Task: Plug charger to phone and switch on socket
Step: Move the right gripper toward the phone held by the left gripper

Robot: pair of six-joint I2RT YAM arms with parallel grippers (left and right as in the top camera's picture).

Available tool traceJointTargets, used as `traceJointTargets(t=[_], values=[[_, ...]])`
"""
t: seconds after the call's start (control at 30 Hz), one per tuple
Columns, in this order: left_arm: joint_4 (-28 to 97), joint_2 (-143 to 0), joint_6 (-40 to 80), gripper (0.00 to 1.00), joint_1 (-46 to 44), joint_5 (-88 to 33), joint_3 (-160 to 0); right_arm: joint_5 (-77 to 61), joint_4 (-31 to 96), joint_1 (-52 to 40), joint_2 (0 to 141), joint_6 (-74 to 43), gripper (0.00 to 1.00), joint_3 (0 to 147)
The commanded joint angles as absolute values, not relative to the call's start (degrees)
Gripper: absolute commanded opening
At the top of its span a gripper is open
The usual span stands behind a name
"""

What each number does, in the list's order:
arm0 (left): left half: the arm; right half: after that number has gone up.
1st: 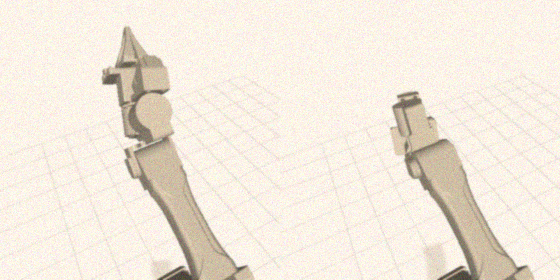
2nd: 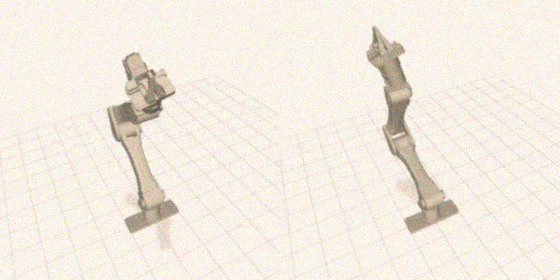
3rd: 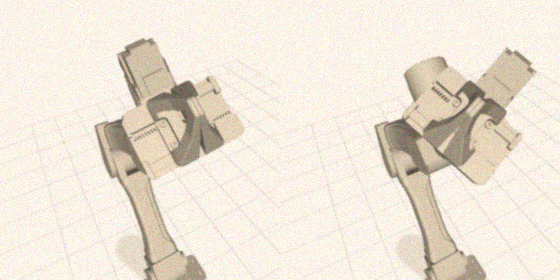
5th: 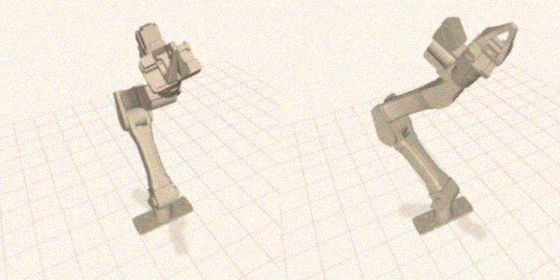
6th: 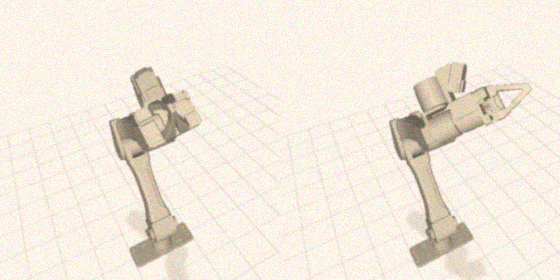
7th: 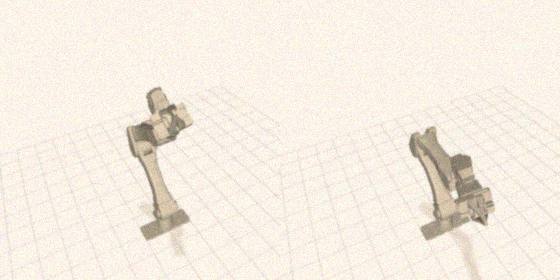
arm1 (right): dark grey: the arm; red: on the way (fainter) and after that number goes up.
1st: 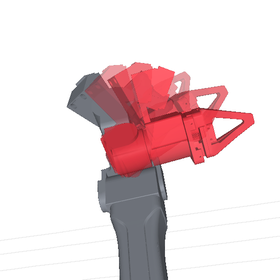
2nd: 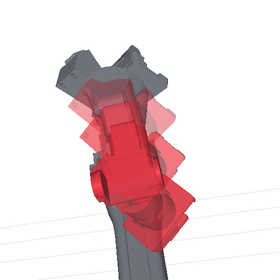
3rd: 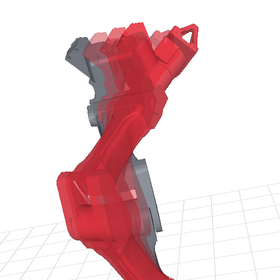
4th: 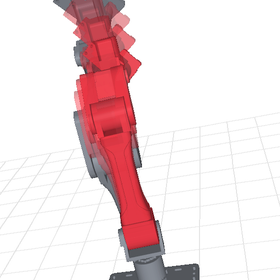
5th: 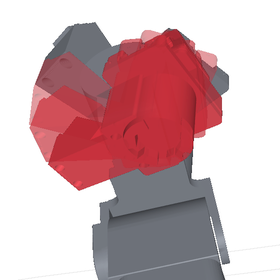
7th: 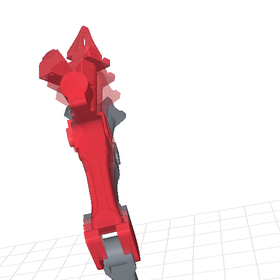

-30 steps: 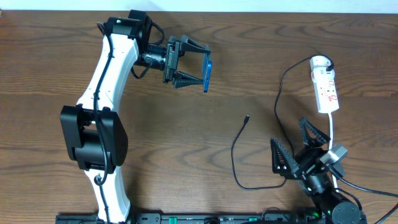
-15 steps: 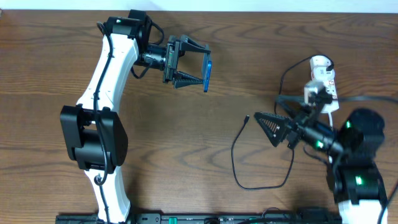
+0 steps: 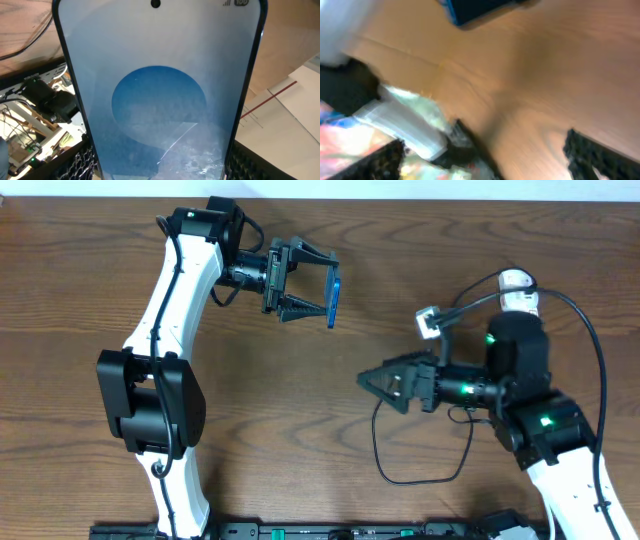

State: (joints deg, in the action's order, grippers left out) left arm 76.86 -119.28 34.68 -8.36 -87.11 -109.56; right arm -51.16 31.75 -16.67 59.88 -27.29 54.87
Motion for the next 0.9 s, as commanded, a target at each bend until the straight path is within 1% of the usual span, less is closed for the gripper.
traceJointTargets(t=[0.0,0.1,0.17,0.33,0.43,0.5,0.6,0.63,0.7,0.87], values=[[77.1,-117.5,34.2,0.74,-8.3,-90.1,-109.9,-24.3,43.1,-23.0,62.7,-22.2,0.99,67.6],[77.1,-117.5,34.2,0.73,-8.3,-90.1,-109.9,-13.8,48.8,-29.3,66.2,-22.3,0.99,75.6],[77.1,-117.5,34.2,0.73,-8.3,-90.1,-109.9,-7.8,51.6,-33.9,69.4,-25.4,0.98,80.7],[77.1,-117.5,34.2,0.73,-8.3,-89.3,-109.9,2.2,53.5,-43.0,78.6,-28.6,0.99,91.4],[77.1,-117.5,34.2,0.73,-8.3,-88.9,-109.9,16.0,55.6,-47.3,84.2,-35.1,0.99,96.8],[77.1,-117.5,34.2,0.73,-8.3,-88.9,-109.9,22.4,55.6,-48.5,86.7,-38.7,0.99,98.0],[77.1,-117.5,34.2,0.73,-8.3,-88.9,-109.9,25.1,55.3,-48.4,88.1,-40.6,0.98,98.0],[77.1,-117.5,34.2,0.73,-8.3,-88.9,-109.9,25.6,55.1,-48.4,88.2,-40.9,0.96,98.0],[77.1,-117.5,34.2,0.73,-8.3,-88.9,-109.9,26.0,53.5,-48.4,88.5,-40.9,0.87,98.0],[76.9,-117.5,34.2,0.73,-8.3,-88.9,-109.9,27.1,51.4,-48.4,88.9,-40.9,0.80,98.0]])
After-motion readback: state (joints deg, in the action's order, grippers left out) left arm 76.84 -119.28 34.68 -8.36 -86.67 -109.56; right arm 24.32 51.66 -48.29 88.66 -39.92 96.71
